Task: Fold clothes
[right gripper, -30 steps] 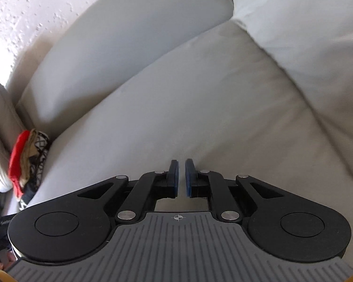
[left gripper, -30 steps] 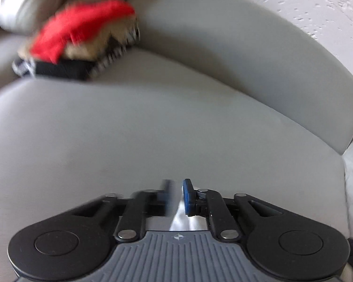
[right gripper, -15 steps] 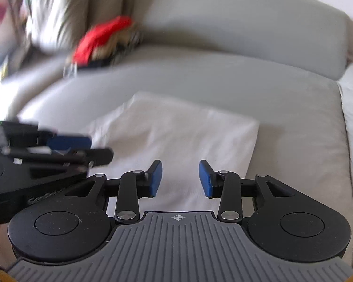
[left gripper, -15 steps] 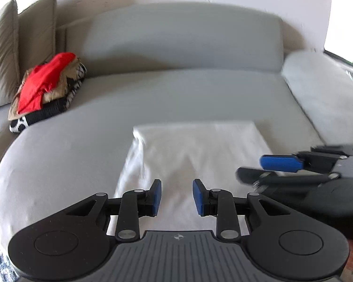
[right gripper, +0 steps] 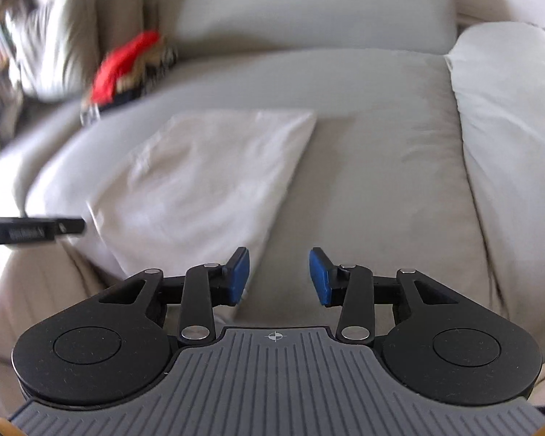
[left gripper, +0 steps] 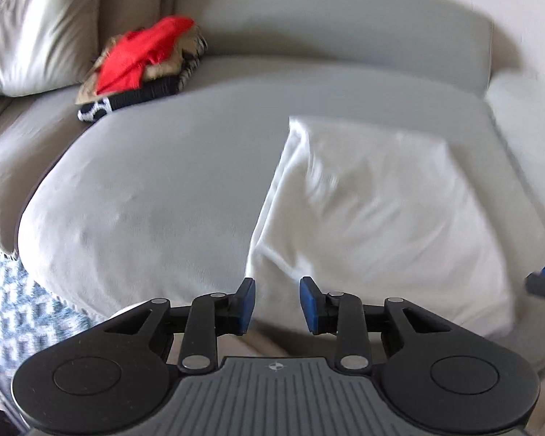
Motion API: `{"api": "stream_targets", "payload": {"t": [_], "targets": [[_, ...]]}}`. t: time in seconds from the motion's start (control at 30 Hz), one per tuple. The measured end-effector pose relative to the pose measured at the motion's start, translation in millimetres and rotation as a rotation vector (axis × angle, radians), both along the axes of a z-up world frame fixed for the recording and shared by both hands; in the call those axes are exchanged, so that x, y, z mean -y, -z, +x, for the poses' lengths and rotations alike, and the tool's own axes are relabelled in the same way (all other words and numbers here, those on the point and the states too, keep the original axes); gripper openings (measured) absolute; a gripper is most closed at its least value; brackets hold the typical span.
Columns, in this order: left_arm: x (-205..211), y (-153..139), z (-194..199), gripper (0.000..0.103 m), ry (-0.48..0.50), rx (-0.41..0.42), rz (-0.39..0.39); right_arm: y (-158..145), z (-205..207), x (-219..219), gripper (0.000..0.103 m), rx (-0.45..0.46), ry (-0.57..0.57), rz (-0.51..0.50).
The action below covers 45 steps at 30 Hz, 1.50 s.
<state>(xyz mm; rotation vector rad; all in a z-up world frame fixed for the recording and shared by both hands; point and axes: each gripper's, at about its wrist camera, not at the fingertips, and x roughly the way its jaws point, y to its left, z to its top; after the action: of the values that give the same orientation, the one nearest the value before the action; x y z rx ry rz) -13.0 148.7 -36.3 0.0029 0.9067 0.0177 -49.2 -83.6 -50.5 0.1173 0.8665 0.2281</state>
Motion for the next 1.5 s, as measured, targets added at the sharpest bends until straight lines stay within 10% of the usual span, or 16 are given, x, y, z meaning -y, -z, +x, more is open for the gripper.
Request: {"api": "stream_targets", "payload": {"t": [0.23,0.6,0.73,1.0,1.13,1.33,1.5], "targets": [[41,13,9,0.031,0.160,0.052,-0.034,2,2,-38,0.025,0.024,-0.112,0.046],[60,46,-4,0.032,0.263,-0.184,0.118,24,-16,-35,0.028,-0.229,-0.159,-0.035],[24,29,-14,0.032,0.241,-0.148,-0.017,8,-25,2,0.054,-0.194,-0.101,0.113],[-52,-10,38,0.049,0.005,0.042,-0.300,12,19,50,0.064,-0.171,0.098,0.416],[-83,12,88,0.053,-0.034,-0.084,-0.475,31,43,56,0.064,-0.224,0.155,0.507],[-85,32,127,0.054,-0.007,-0.167,-0.406,53,63,59,0.062,-0.268,0.188,0.582],[-79,46,145,0.058,0.155,-0.282,-0.552,68,84,65,0.060,-0.304,0.207,0.667]]}}
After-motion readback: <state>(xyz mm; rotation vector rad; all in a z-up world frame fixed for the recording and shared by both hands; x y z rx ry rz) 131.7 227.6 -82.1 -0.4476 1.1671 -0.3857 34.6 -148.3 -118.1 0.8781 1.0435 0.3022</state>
